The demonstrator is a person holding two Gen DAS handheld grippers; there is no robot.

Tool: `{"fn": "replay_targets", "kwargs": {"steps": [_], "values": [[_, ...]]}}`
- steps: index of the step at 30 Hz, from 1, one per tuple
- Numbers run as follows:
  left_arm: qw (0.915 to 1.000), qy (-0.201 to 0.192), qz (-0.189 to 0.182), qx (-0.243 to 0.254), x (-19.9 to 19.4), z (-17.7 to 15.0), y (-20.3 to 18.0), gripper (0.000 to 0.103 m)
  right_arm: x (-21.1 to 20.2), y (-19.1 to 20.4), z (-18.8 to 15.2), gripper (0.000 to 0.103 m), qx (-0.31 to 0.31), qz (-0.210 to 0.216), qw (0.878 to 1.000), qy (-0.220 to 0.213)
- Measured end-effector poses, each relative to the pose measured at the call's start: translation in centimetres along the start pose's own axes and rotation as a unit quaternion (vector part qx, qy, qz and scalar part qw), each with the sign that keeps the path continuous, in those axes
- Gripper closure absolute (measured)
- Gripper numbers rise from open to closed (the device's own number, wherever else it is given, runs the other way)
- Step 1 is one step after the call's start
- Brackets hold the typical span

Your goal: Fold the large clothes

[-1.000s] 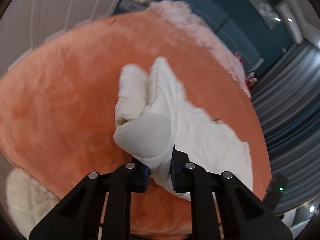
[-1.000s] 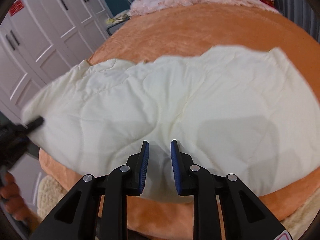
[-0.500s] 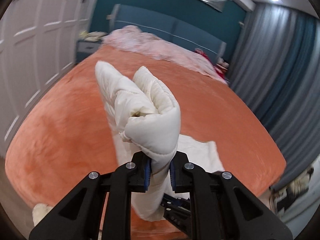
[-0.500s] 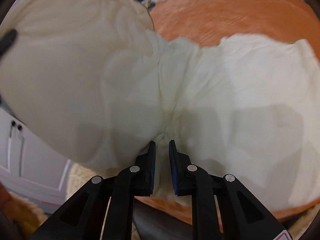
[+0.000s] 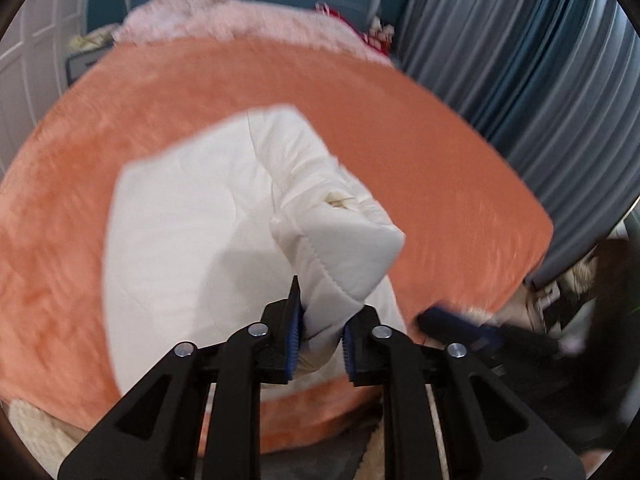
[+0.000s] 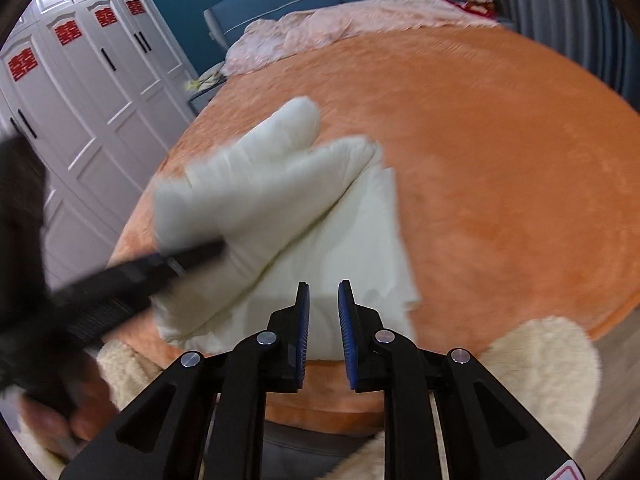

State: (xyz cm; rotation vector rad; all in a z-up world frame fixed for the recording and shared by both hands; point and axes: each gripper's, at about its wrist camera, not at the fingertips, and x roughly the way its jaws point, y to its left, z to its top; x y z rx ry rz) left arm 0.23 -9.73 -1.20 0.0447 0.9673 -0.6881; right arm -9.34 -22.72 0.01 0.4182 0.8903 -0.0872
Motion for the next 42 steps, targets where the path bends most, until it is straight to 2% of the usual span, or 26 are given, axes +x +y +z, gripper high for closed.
{"fn": "replay_targets", "kwargs": {"steps": [2, 4, 6, 8, 11, 15, 18, 19, 20, 21, 23, 26, 30, 37, 42], "values": [[0.9999, -0.001, 0.011, 0.008, 0.1, -0.9, -0.5, 0.079, -1.0, -0.2, 0.2, 0.069, -0.001, -0.002, 1.0, -0.009], [0.9999, -0.008, 0.006, 0.014, -1.1, -1.4, -0.7, 0.062, -2.4, -0.1, 0.5, 0.06, -0.001, 0.004, 1.0, -0.025], [0.9997, -0.021, -0.01, 0.006, -3.1, -1.8, -0.1, 0.029, -3.3, 0.3, 1.1, 0.055, -0.002, 0.015, 0.999, -0.035], [0.999, -0.04, -0.017, -0.013, -5.3, -2.2, 0.6, 0.019, -4.5, 0.9, 1.6, 0.049, -0.01, 0.033, 0.998, -0.048], [0.9962, -0.062, 0.003, -0.062, -8.4, -1.8, 3.7, 0.019, -4.8, 2.4, 3.0, 0.038, -0.026, 0.06, 0.996, -0.057], [0.9875, -0.058, 0.078, -0.124, -9.4, -1.2, 7.9, 0.019, -2.0, 4.6, 4.9, 0.038, -0.048, 0.072, 0.996, -0.035], [0.9821, -0.051, 0.104, -0.149, -9.1, -1.1, 9.9, 0.019, -0.2, 6.1, 5.3, 0.038, -0.068, 0.061, 0.996, -0.017], [0.9814, -0.049, 0.108, -0.15, -9.2, -1.3, 10.1, 0.019, 0.9, 6.3, 5.4, 0.044, -0.074, 0.055, 0.996, -0.005], [0.981, -0.049, 0.111, -0.151, -9.1, -1.3, 10.3, 0.019, 1.5, 6.3, 5.3, 0.064, -0.076, 0.053, 0.996, 0.004], [0.9809, -0.048, 0.113, -0.15, -9.0, -1.2, 10.4, 0.019, 2.0, 6.0, 5.1, 0.073, -0.075, 0.046, 0.996, 0.013], [0.982, -0.048, 0.113, -0.143, -9.1, -1.1, 10.3, 0.02, 2.0, 5.2, 5.0, 0.086, -0.062, 0.054, 0.996, 0.017], [0.9834, -0.046, 0.11, -0.136, -9.1, -0.9, 9.8, 0.021, 0.5, 3.2, 4.1, 0.09, -0.027, 0.069, 0.997, 0.006], [0.9857, -0.041, 0.104, -0.126, -8.2, -0.5, 9.0, 0.021, -0.8, 0.4, 1.8, 0.091, 0.001, 0.049, 0.999, 0.003], [0.9897, 0.003, 0.112, -0.089, -4.4, -0.6, 6.6, 0.021, 1.0, -1.7, -0.9, 0.092, 0.003, -0.009, 0.999, 0.035], [0.9873, 0.043, 0.128, -0.083, -1.7, -1.6, 6.1, 0.024, 2.8, -1.7, -1.9, 0.092, -0.007, -0.036, 0.998, 0.053]]}}
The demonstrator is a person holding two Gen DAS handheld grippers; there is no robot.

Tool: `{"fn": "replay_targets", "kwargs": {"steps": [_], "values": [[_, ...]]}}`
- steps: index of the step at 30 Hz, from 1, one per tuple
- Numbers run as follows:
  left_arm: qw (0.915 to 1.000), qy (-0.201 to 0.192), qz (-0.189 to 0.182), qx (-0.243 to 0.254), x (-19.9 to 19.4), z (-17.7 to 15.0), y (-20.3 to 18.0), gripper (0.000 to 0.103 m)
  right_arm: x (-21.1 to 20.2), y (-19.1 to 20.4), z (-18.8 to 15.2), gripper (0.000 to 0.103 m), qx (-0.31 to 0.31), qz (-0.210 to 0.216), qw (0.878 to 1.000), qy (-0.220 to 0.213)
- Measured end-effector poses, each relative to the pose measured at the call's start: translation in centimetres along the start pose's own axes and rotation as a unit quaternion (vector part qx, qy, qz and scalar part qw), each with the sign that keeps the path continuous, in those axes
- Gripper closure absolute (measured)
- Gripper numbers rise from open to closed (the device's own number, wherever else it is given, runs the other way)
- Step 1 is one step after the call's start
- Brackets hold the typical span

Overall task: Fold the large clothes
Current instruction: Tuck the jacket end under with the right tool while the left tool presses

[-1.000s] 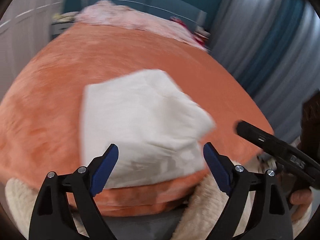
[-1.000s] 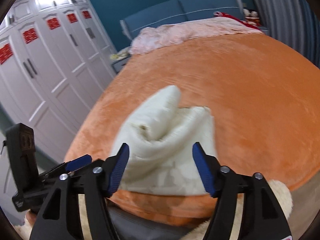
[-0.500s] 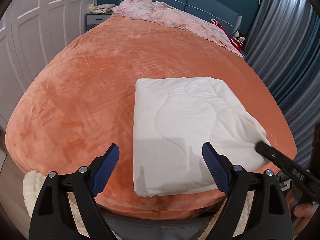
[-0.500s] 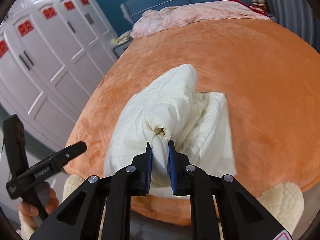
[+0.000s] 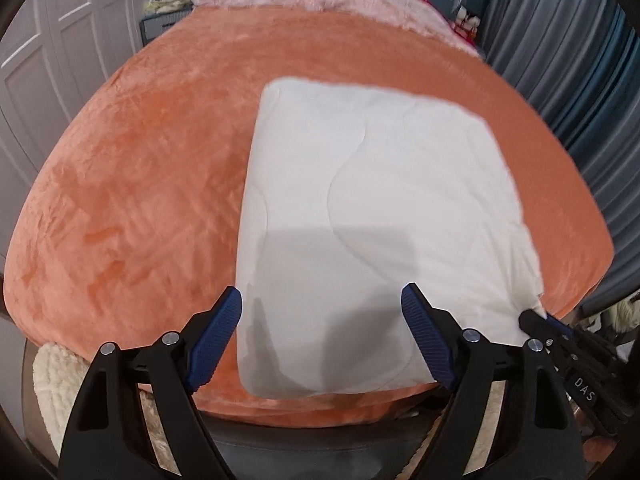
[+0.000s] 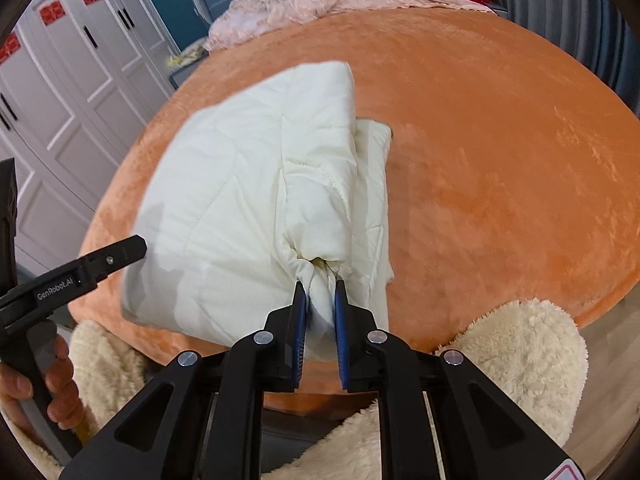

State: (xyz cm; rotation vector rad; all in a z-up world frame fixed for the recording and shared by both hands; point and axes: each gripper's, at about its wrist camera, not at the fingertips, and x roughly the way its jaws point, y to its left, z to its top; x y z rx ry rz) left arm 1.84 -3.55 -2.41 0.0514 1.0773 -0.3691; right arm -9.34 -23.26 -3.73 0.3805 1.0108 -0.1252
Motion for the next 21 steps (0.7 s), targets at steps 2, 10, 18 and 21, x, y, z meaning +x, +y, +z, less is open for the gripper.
{"fn": "replay_targets", "kwargs": {"steps": [2, 10, 18, 21], "values": [[0.9999, 0.012, 0.002, -0.004, 0.9, -0.3, 0.0, 0.024, 0.8, 0.1, 0.0, 0.092, -0.001, -0.008, 1.0, 0.01], [0.9993, 0.029, 0.024, 0.006, 2.8, -1.2, -0.2, 0.021, 3.8, -0.1, -0.8, 0.092, 0.005, -0.015, 0.999, 0.046], [0.9986, 0.034, 0.039, 0.012, 3.8, -1.5, -0.5, 0.016, 5.4, -0.2, -1.1, 0.092, 0.006, -0.016, 0.998, 0.065], [0.9985, 0.035, 0.04, 0.009, 4.2, -1.5, -0.4, 0.013, 5.8, -0.1, -1.2, 0.092, 0.005, -0.016, 0.998, 0.068]]}}
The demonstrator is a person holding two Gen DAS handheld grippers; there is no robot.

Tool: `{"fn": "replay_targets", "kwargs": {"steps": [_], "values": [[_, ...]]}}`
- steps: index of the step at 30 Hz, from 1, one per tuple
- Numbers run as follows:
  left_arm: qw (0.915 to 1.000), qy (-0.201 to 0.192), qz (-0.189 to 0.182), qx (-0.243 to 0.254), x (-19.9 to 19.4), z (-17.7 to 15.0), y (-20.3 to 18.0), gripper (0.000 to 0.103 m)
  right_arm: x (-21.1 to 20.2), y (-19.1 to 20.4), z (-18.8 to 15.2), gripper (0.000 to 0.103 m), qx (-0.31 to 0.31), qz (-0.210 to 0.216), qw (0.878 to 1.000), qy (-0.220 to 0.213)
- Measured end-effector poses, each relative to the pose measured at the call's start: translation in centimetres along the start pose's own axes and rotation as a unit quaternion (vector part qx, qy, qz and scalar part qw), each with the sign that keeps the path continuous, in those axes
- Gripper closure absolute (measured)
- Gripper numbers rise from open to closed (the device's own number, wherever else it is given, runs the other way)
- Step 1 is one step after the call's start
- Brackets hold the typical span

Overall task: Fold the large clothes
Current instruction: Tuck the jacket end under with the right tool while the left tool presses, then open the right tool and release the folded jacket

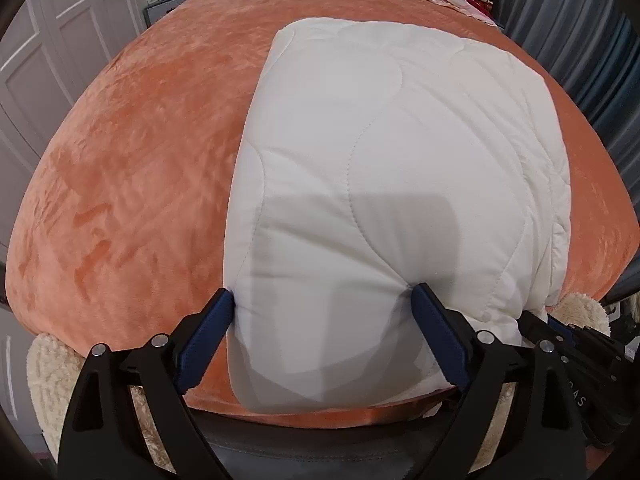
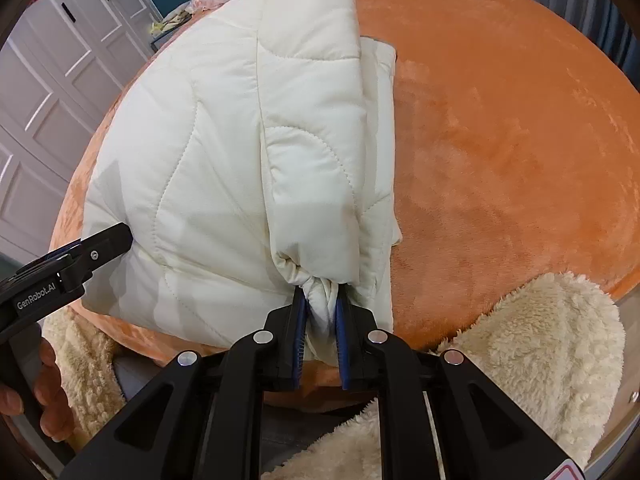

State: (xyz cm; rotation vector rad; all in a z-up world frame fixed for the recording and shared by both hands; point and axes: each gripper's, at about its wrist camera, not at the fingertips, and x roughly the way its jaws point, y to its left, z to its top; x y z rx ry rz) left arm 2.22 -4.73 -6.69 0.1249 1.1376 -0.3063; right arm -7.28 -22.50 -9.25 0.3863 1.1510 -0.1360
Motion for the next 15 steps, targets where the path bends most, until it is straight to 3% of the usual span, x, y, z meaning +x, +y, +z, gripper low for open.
{"fn": "replay_targets", "kwargs": {"steps": [15], "values": [[1.0, -0.001, 0.008, -0.004, 1.4, -0.1, 0.2, 0.007, 1.5, 0.3, 0.5, 0.092, 0.0, -0.004, 1.0, 0.01]]}}
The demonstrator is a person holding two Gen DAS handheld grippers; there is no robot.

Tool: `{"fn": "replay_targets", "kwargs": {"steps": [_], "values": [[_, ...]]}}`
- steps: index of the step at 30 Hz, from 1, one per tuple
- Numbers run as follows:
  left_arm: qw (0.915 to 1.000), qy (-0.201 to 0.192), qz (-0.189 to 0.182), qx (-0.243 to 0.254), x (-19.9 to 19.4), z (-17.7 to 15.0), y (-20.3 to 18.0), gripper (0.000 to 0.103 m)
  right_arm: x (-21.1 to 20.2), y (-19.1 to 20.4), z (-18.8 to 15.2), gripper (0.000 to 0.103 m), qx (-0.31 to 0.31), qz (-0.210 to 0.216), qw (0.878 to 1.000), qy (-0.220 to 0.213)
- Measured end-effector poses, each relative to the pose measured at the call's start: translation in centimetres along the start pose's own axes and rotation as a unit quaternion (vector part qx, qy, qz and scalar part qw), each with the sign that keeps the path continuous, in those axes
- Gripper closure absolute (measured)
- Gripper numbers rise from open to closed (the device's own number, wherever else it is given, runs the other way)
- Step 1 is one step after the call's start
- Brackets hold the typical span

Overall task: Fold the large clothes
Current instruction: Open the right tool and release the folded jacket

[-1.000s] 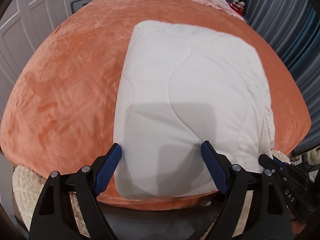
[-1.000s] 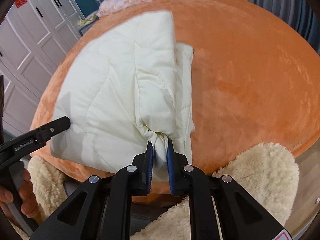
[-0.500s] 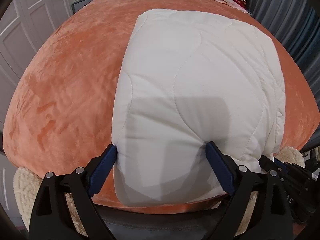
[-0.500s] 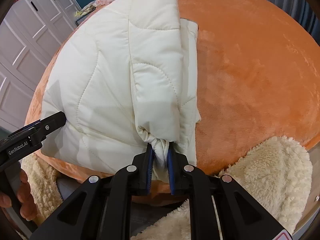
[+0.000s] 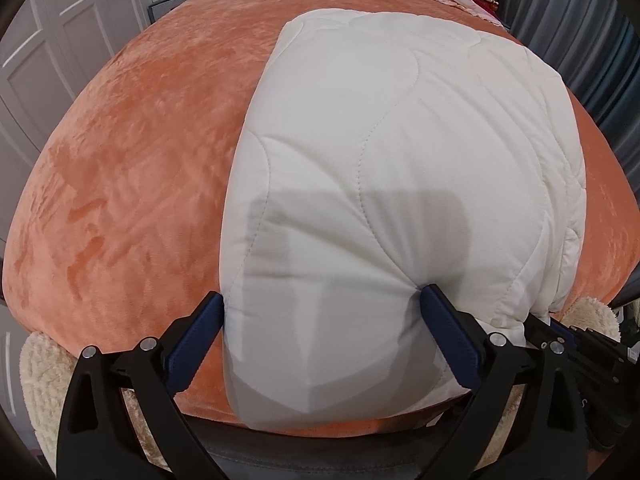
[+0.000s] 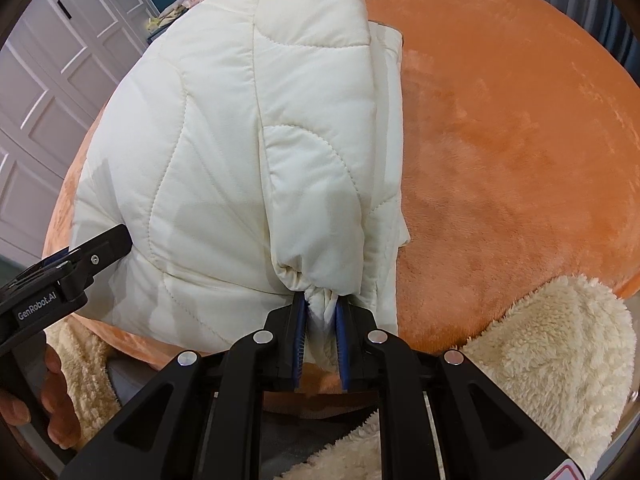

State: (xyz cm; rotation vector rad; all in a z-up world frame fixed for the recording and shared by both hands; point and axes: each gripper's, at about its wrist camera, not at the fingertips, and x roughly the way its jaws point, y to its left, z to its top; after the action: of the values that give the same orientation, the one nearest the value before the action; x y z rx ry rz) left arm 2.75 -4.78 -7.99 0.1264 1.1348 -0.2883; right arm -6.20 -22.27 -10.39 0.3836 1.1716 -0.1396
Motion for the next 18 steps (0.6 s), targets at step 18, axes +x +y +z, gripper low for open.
{"fn": "replay_targets", "kwargs": {"steps": [18], "values": [[0.9983, -0.006, -0.05, -0.027, -3.6, 1.3, 3.1, 0.007, -6.7, -2.5, 1.8, 0.065, 0.063, 0.075, 0.994, -0.04]]}}
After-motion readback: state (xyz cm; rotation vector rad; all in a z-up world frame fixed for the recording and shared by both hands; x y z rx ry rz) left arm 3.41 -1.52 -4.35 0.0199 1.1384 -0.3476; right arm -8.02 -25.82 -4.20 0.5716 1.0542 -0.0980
